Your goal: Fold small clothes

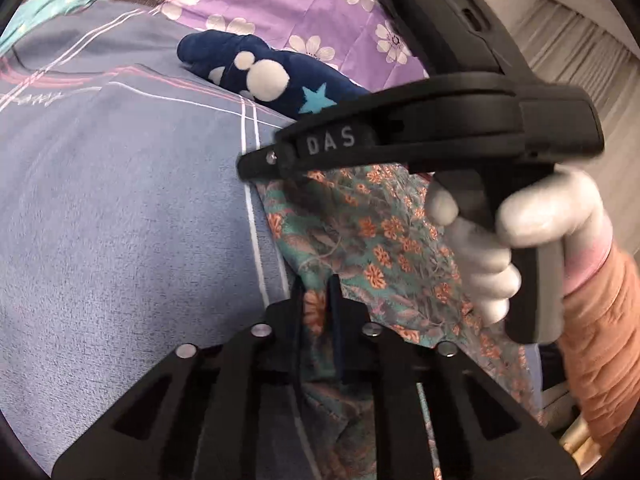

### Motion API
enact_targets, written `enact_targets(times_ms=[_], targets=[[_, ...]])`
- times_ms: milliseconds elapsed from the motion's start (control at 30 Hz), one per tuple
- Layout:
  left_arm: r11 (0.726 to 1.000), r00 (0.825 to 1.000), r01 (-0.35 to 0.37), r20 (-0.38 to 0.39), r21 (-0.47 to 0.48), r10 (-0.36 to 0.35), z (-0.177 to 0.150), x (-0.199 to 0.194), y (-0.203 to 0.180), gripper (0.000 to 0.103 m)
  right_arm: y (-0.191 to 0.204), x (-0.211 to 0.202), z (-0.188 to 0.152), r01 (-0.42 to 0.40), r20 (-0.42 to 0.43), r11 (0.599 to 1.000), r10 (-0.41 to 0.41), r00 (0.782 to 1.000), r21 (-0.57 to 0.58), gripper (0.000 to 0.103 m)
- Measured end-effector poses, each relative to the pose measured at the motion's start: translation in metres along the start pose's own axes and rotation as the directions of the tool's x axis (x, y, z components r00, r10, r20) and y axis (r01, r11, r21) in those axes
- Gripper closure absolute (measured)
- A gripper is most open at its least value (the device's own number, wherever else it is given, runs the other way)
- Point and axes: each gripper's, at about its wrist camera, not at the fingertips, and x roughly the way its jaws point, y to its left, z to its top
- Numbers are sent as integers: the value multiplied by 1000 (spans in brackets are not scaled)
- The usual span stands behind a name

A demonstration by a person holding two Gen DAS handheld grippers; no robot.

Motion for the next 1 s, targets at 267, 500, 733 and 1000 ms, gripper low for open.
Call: enact_targets(times_ms=[267,500,733,1000], targets=[[993,995,-94,29,-64,96,-2,-6,12,92,-39,-35,-24,-30,161,984,2,987,175,70],[994,995,-95,17,-52,96,-1,-6,13,92,-118,-125,-137,-20,231,959,-48,972,283,68],[903,938,-334,4,270,346,-17,-14,-29,71,-205,-118,-283,113,111,867,-189,976,485,77],[717,828,-541,128,440,546,-24,-36,-74,64,-239,-166,-305,24,285,812,-232,930,583,75]])
